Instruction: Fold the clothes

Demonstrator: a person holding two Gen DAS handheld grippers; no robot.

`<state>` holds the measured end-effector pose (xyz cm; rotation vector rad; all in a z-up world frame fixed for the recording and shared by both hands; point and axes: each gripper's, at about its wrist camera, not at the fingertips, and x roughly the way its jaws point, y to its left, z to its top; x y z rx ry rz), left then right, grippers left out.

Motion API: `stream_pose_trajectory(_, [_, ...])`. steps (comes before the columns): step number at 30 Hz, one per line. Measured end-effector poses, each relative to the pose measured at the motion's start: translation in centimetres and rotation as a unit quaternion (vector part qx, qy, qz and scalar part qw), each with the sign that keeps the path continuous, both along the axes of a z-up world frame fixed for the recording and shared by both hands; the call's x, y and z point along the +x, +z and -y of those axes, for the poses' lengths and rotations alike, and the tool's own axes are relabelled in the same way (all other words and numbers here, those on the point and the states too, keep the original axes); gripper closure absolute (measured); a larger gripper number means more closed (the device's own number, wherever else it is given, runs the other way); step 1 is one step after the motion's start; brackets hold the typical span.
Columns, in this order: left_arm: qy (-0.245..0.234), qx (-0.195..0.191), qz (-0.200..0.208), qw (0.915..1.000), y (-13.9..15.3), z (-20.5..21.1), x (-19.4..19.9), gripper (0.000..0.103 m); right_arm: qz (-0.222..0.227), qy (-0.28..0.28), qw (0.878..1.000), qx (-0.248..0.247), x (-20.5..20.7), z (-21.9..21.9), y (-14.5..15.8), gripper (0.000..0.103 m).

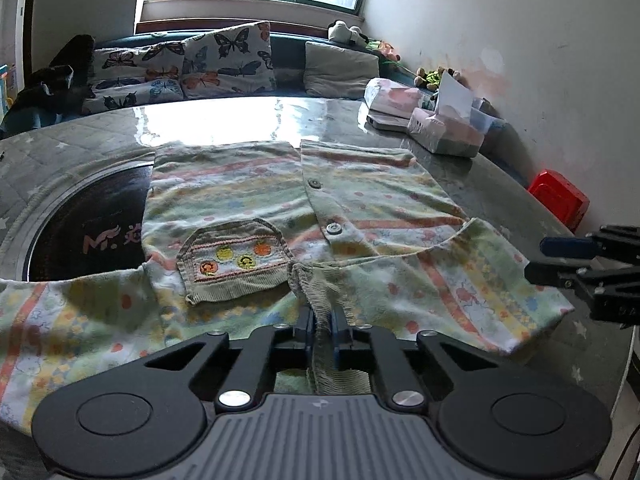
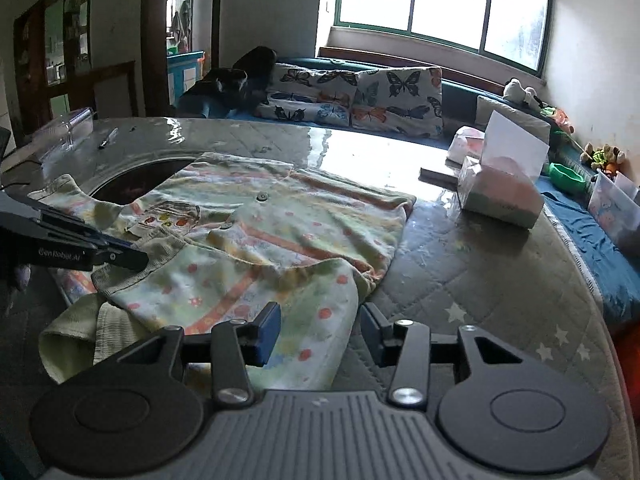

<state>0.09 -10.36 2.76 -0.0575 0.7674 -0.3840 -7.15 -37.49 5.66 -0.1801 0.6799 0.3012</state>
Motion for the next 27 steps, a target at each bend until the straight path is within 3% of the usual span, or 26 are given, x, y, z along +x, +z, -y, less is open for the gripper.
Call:
stream_pose_trajectory(3, [0.001,0.005,0.003,1.0,0.4,0.0,-0.1,0.091,-0.002,0.0,1.0,0.006,-0.1,0.2,-0.2,0.058])
stream_pose_trajectory(7, [0.011,0.011,-0.003,0.9999,0.4,0.0,0.0,0.076,-0.005,-0.001,1.0,0.011,-0.2,0.3,-0.5,0.058])
stream_pose_trajectory(9, [0.01,0.009,-0.01,0.9999,0.1,-0.1,0.1,0.076,-0.006,-0.001,1.0,0.011,-0.2,0.3,-0.5,0.058])
stream_pose_trajectory(12, [0.01,0.008,-0.011,0.9999,-0.3,0.1,0.1,0.079,-0.008,-0.003,1.0,0.013,-0.2,0.5,-0.6,0.058])
stream_pose_trajectory(14, [0.008,0.009,-0.006,0.9999,-0.2,0.2,0.0,0.094,-0.009,-0.004,1.0,0.015,-0.3,0.6,-0.7,0.057])
stream_pose_trajectory(16, [0.007,0.007,0.001,0.9999,0.2,0.4,-0.2,0.097,-0.01,-0.006,1.0,0.015,-0.4,0.7,-0.8,0.055])
stream_pose_trajectory(23, [0.011,-0.017,0.063,0.9978,4.6,0.1,-1.0,0.097,-0.006,-0.009,1.0,0.024,-0.9,1.0,-0.7,0.051])
stream_pose_trajectory(27, [0.015,-0.028,0.067,0.9972,5.8,-0.3,-0.5,0.097,0.0,-0.011,0.999,0.03,-1.1,1.1,-0.6,0.051])
